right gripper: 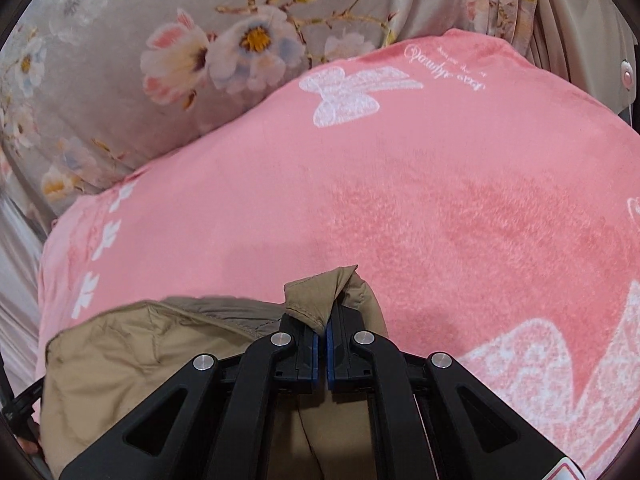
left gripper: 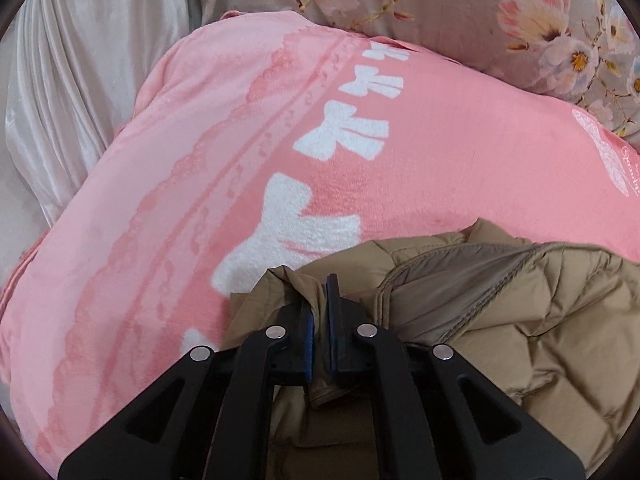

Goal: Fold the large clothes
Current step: 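Hold the folded jacket edge with both tools closed near the hem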

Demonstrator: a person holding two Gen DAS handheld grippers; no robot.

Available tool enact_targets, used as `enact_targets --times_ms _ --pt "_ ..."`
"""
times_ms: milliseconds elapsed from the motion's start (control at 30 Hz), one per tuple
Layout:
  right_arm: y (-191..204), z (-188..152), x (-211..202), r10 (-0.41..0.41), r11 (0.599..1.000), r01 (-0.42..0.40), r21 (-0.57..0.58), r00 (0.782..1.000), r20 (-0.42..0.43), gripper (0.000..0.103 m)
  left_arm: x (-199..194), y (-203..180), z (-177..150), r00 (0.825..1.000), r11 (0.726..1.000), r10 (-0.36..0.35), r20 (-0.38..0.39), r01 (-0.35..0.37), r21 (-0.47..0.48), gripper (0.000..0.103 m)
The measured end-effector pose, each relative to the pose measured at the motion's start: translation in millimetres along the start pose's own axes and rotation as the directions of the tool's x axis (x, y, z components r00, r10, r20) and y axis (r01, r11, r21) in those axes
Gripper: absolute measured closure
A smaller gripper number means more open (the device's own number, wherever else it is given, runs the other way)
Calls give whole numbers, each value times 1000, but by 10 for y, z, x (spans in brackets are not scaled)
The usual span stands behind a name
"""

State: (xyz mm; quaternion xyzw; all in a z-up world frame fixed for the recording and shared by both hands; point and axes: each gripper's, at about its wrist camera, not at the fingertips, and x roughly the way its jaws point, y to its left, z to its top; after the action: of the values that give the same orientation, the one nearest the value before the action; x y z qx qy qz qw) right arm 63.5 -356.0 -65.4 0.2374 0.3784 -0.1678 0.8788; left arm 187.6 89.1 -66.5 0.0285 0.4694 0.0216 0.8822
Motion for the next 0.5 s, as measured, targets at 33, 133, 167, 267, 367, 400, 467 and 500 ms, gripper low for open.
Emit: enact_targets --times_ms 33,133,167,267,367,400,467,500 --pt "-2 -35 53 -3 1000 3 -3 1000 -10 101 12 -15 -19 1000 1000 3 3 -3 5 97" --pt "2 -93 144 -6 1000 5 -7 1000 -27 101 63 -65 -61 1000 1000 16 15 -17 19 98" --pt "6 -110 166 -8 1000 8 -11 999 -31 101 76 -77 -72 1000 1000 20 18 -20 22 98" --pt "30 -138 204 -18 1000 17 -23 999 -36 101 122 -107 -92 999 999 26 28 -27 28 98" --pt "55 -165 233 -28 999 27 -36 999 -34 101 149 -127 -119 999 999 31 44 -33 29 98" --pt "63 -169 244 -30 999 29 -38 999 -34 101 155 -130 -126 998 999 33 48 -34 28 98" --pt "71 -173 268 -32 999 30 -42 999 -34 101 168 -140 -135 998 999 35 53 -37 26 98" --pt "68 -170 277 -30 999 29 -41 999 -35 101 179 -147 -134 998 999 39 56 -41 28 98"
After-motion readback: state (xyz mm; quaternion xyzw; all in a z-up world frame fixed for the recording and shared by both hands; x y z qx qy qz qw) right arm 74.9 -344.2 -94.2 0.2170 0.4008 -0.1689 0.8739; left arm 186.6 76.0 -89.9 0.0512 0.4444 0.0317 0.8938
